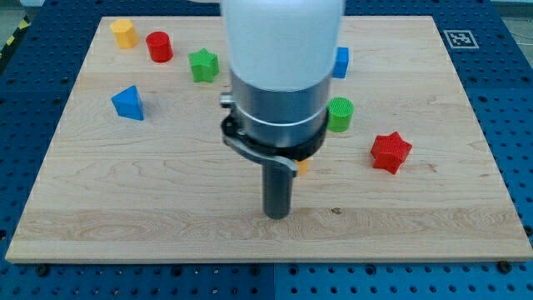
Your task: Drag the yellow heart horizontal to the green circle
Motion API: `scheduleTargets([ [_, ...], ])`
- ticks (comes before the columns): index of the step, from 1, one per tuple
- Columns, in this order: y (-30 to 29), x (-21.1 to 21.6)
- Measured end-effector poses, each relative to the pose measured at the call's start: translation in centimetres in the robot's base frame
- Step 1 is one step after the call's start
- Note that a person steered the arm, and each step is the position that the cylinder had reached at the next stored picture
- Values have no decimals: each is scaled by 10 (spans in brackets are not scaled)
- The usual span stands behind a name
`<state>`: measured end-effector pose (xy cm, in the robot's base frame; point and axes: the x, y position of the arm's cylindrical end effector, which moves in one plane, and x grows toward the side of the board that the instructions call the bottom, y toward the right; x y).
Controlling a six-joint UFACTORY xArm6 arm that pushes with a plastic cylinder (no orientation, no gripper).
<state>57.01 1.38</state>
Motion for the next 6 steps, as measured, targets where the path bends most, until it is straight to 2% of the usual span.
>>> scheduleTargets([
  [3,26,-46],
  [6,17,-118],
])
